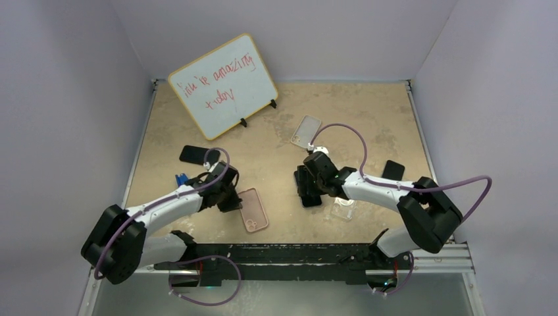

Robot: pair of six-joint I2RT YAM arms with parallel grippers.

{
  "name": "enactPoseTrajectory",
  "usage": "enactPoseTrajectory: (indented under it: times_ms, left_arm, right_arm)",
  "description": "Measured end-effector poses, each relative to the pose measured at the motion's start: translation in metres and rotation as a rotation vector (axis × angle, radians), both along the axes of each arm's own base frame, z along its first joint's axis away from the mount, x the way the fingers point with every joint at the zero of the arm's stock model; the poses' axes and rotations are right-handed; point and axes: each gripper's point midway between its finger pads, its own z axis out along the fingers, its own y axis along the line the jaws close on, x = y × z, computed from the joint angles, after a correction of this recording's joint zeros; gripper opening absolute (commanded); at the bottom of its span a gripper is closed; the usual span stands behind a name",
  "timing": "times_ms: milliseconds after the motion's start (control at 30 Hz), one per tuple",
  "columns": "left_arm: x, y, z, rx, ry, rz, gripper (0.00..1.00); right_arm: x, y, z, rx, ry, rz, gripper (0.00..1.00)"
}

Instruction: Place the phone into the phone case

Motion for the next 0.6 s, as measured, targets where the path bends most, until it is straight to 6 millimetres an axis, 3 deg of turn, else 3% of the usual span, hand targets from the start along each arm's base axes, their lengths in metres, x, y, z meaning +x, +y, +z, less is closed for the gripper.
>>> enactPoseTrajectory:
  times_ms: [167,400,533,600]
  left_arm:
    - [0.019,-0.014,0.002,0.011,0.006,-0.007,0.00]
    - [0.060,-0.041,0.012,-0.026,-0.050,0.002,0.00]
    - [0.065,-0.049,0.014,-0.060,-0.066,0.005,0.01]
    - [0.065,-0.051,0.015,-0.071,-0.067,-0.005,0.08]
  right_arm:
    - [-0.002,0.002,-0.001,0.018,0.005,0.001,0.50]
    - [0.000,0.007,0.002,0.049,0.000,-0.007,0.50]
    - [0.001,0.010,0.003,0.064,-0.004,-0.007,0.49]
    - [0.000,0.012,0.004,0.074,0.001,-0.001,0.48]
